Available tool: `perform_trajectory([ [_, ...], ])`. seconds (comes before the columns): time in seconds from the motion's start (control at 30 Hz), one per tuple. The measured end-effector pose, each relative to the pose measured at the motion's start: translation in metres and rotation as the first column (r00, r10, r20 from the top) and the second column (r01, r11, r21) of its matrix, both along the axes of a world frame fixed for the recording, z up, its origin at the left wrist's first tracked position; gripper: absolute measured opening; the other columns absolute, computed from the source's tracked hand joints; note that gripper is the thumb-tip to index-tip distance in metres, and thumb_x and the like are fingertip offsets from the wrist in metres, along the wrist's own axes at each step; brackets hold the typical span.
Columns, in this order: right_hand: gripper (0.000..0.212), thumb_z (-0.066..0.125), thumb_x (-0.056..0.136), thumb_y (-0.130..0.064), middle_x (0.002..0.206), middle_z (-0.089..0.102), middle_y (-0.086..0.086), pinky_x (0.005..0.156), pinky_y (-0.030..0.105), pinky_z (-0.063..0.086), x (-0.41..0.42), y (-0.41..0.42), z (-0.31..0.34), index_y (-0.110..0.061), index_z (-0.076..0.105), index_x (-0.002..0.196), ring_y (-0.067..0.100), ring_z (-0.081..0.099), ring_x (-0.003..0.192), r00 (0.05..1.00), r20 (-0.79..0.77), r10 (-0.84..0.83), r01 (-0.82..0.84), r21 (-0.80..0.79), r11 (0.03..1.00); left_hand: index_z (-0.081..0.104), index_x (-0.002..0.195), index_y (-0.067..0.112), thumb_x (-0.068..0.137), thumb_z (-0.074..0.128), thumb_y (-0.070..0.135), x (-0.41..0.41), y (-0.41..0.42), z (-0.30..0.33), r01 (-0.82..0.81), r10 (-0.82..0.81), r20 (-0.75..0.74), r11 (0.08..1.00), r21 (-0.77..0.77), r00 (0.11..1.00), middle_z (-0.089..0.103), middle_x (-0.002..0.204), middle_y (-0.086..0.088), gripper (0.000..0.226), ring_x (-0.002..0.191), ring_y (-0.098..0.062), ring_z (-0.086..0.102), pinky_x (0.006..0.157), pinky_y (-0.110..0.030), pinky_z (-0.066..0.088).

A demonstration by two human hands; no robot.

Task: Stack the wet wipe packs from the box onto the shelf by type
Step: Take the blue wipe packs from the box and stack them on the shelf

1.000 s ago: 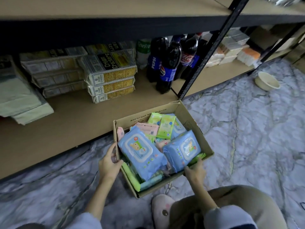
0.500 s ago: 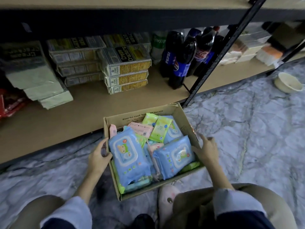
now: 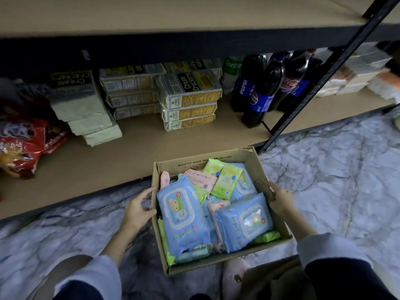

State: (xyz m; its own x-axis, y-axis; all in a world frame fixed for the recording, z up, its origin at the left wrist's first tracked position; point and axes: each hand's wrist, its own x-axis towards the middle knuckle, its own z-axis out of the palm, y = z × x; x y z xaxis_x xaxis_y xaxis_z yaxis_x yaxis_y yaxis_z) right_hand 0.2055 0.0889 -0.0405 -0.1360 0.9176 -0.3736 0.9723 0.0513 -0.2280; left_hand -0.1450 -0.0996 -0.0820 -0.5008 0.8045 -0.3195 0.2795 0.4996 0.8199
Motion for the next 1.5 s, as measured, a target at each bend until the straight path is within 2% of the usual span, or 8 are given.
perform_trajectory([
  [0.17, 0.069, 0.047, 0.083, 0.002, 0.126, 0.055, 0.021, 0.089, 0.040, 0.044, -0.039, -0.032, 0.005, -0.018, 0.027, 0.146, 0.041, 0.051, 0.114, 0.986, 0.083, 0.143, -0.136, -0.085, 0.987, 0.059, 0.119, 0.027, 0.068, 0.063, -0.014, -0.032, -0.044, 0.006, -0.057, 0.056, -0.031, 0.998, -0.032, 0.998, 0.065, 0.103, -0.001, 0.065, 0.092, -0.017, 0.064, 0.089, -0.042, 0.052],
  [0.5, 0.068, 0.048, 0.088, -0.011, 0.121, 0.059, 0.019, 0.083, 0.034, 0.042, -0.173, -0.100, 0.015, -0.014, 0.014, 0.148, 0.035, 0.055, 0.110, 0.881, -0.062, 0.470, -0.473, -0.176, 0.863, 0.054, 0.124, -0.001, 0.079, 0.056, -0.004, -0.112, -0.152, 0.029, -0.331, 0.311, -0.176, 0.938, -0.098, 0.934, 0.060, 0.115, -0.012, 0.045, 0.094, -0.017, 0.064, 0.076, -0.014, 0.045],
  [0.57, 0.075, 0.044, 0.079, -0.025, 0.122, 0.059, 0.020, 0.080, 0.033, 0.043, -0.186, -0.110, 0.013, -0.012, 0.015, 0.147, 0.037, 0.055, 0.110, 0.872, -0.093, 0.481, -0.489, -0.182, 0.853, 0.054, 0.126, 0.002, 0.080, 0.056, -0.009, -0.119, -0.167, 0.025, -0.362, 0.335, -0.210, 0.927, -0.101, 0.918, 0.063, 0.114, -0.016, 0.047, 0.091, -0.020, 0.067, 0.074, -0.025, 0.046],
  [0.7, 0.070, 0.047, 0.087, -0.004, 0.119, 0.059, 0.024, 0.078, 0.036, 0.046, -0.188, -0.114, 0.000, -0.013, 0.014, 0.148, 0.039, 0.057, 0.106, 0.887, -0.079, 0.455, -0.462, -0.143, 0.875, 0.042, 0.135, 0.009, 0.078, 0.064, -0.003, -0.126, -0.179, 0.018, -0.285, 0.261, -0.154, 0.945, -0.159, 0.953, 0.054, 0.129, -0.013, 0.062, 0.100, -0.034, 0.060, 0.079, -0.030, 0.050],
  [0.8, 0.066, 0.045, 0.090, -0.004, 0.128, 0.051, 0.022, 0.084, 0.036, 0.045, -0.189, -0.122, -0.003, -0.014, 0.014, 0.148, 0.037, 0.052, 0.113, 0.909, -0.033, 0.416, -0.417, -0.116, 0.901, 0.041, 0.136, 0.011, 0.068, 0.057, 0.048, -0.098, -0.172, 0.030, -0.288, 0.260, -0.176, 0.945, -0.158, 0.950, 0.053, 0.127, -0.016, 0.079, 0.115, -0.033, 0.049, 0.094, -0.037, 0.041],
  [0.93, 0.057, 0.046, 0.091, -0.016, 0.142, 0.029, 0.014, 0.097, 0.042, 0.037, -0.210, -0.165, 0.006, -0.016, 0.024, 0.144, 0.036, 0.035, 0.125, 0.917, 0.142, 0.374, -0.387, 0.077, 0.919, 0.050, 0.126, 0.001, 0.078, 0.059, 0.043, -0.054, -0.163, 0.045, -0.349, 0.244, -0.395, 0.911, -0.219, 0.886, 0.052, 0.118, -0.026, 0.064, 0.110, -0.031, 0.039, 0.092, -0.039, 0.026],
  [1.23, 0.056, 0.030, 0.100, -0.042, 0.155, -0.009, 0.018, 0.110, 0.051, 0.020, -0.237, -0.230, -0.006, -0.026, 0.009, 0.150, 0.044, 0.007, 0.140, 0.970, -0.163, -0.180, 0.126, -0.293, 0.948, 0.026, 0.145, 0.025, 0.084, 0.057, 0.051, -0.041, -0.163, 0.018, -0.402, 0.358, -0.185, 0.846, -0.350, 0.915, 0.042, 0.135, -0.024, 0.074, 0.129, -0.037, 0.035, 0.108, -0.039, 0.029],
  [1.5, 0.081, 0.051, 0.090, -0.048, 0.157, -0.015, 0.004, 0.105, 0.060, 0.026, -0.237, -0.232, -0.024, -0.025, 0.002, 0.150, 0.041, -0.007, 0.142, 0.946, -0.288, -0.146, 0.067, -0.267, 0.961, 0.036, 0.140, 0.032, 0.052, 0.056, 0.071, -0.032, -0.155, 0.024, -0.264, 0.236, -0.150, 0.943, -0.202, 0.960, 0.038, 0.136, -0.006, 0.098, 0.130, -0.027, 0.035, 0.109, -0.035, 0.021],
])
